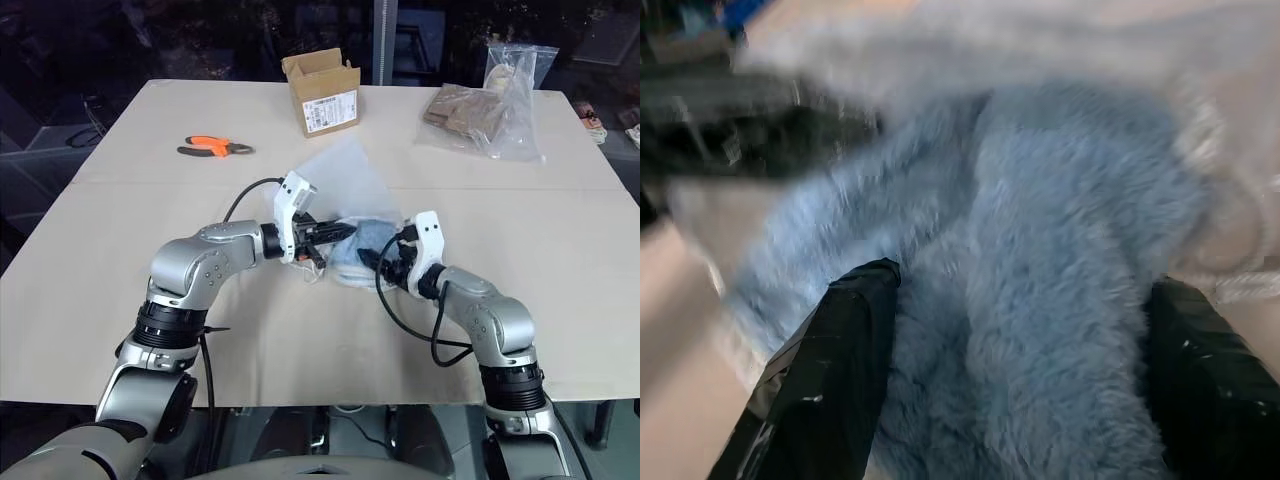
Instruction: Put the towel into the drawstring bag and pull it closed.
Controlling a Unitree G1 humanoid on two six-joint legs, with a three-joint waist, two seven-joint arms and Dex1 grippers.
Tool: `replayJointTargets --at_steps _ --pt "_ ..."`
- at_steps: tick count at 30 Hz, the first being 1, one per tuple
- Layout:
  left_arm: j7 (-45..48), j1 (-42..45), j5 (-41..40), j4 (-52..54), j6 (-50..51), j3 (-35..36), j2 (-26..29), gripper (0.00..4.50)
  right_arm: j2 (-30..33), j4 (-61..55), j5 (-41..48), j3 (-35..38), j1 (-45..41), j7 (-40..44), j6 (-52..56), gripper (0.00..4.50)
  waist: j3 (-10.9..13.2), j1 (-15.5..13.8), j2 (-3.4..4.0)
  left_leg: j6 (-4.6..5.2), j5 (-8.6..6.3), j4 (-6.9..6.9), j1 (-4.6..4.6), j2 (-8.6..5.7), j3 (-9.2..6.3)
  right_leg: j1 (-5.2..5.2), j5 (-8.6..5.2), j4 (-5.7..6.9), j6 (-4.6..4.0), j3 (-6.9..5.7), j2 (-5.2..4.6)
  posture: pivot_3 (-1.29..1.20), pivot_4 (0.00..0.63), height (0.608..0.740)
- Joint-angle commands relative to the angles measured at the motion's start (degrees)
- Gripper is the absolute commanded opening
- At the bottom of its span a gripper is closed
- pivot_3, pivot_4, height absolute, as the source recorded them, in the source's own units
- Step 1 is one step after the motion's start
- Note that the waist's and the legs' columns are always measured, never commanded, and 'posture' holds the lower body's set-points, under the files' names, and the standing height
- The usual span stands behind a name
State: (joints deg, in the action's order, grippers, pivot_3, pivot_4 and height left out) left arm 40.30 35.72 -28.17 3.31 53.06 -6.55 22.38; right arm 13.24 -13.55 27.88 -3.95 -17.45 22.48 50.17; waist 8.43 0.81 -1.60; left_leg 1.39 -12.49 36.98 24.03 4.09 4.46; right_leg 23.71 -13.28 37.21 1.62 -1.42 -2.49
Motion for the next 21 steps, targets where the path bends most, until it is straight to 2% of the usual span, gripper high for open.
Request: replayJointTargets --at_steps 1,2,4,7,8,13,21 --pt "0.7 0.8 0.3 0.8 -1.1 0.1 0.5 0.00 -0.1 1.1 -3.1 -2.9 0.0 0.1 -3.3 2.81 0.0 0.0 0.00 0.00 0.00 0.00 0.00 0.00 0.01 0.00 0.00 -0.03 0.00 0.01 0.00 0.00 0.150 0.740" --pt "0.7 0.8 0.5 0.9 -1.3 -0.1 0.7 0.00 -0.6 1.9 -3.6 -3.3 0.0 0.0 -4.1 2.55 0.0 0.0 0.00 0.00 0.00 0.00 0.00 0.00 0.02 0.00 0.00 -0.05 0.00 0.03 0.00 0.00 0.150 0.740" --pt "1.2 0.7 0.4 1.1 -1.3 -0.2 1.4 0.00 -1.8 4.1 -4.2 -4.0 0.1 0.8 -6.3 1.44 0.0 0.0 -0.01 0.00 0.00 -0.01 0.00 0.00 0.03 -0.01 0.00 -0.09 0.01 0.03 0.00 0.00 0.150 0.740" --pt "2.6 0.4 0.0 1.2 -1.0 0.2 3.5 0.00 -3.6 8.0 -4.5 -4.6 0.3 3.6 -11.2 0.20 0.0 0.1 -0.01 0.00 0.00 -0.03 -0.01 0.01 0.02 -0.01 0.00 -0.10 0.01 0.03 0.02 0.00 0.150 0.740" --pt "3.0 0.3 0.2 1.1 -1.1 0.1 4.2 0.00 -4.8 9.0 -3.6 -3.8 0.2 4.3 -12.3 0.09 0.0 0.1 -0.01 0.00 0.00 -0.03 -0.01 0.02 0.02 -0.01 0.00 -0.10 0.01 0.04 0.02 0.00 0.150 0.740" --pt "4.1 -0.6 -1.1 2.6 0.5 0.8 6.9 0.00 -11.6 13.0 4.3 3.1 -1.4 7.4 -14.6 0.09 0.0 0.2 0.00 0.00 0.00 -0.10 -0.06 0.09 0.00 -0.01 0.01 -0.09 0.00 0.03 0.09 0.00 0.150 0.740" --pt "4.8 -0.4 -14.4 10.7 14.4 6.1 5.5 0.00 -18.2 19.6 6.2 6.9 -6.7 7.5 -18.4 0.09 0.1 0.1 0.03 -0.01 0.00 -0.15 -0.02 0.10 0.02 0.00 0.01 -0.14 0.00 0.04 0.07 0.00 0.150 0.740"
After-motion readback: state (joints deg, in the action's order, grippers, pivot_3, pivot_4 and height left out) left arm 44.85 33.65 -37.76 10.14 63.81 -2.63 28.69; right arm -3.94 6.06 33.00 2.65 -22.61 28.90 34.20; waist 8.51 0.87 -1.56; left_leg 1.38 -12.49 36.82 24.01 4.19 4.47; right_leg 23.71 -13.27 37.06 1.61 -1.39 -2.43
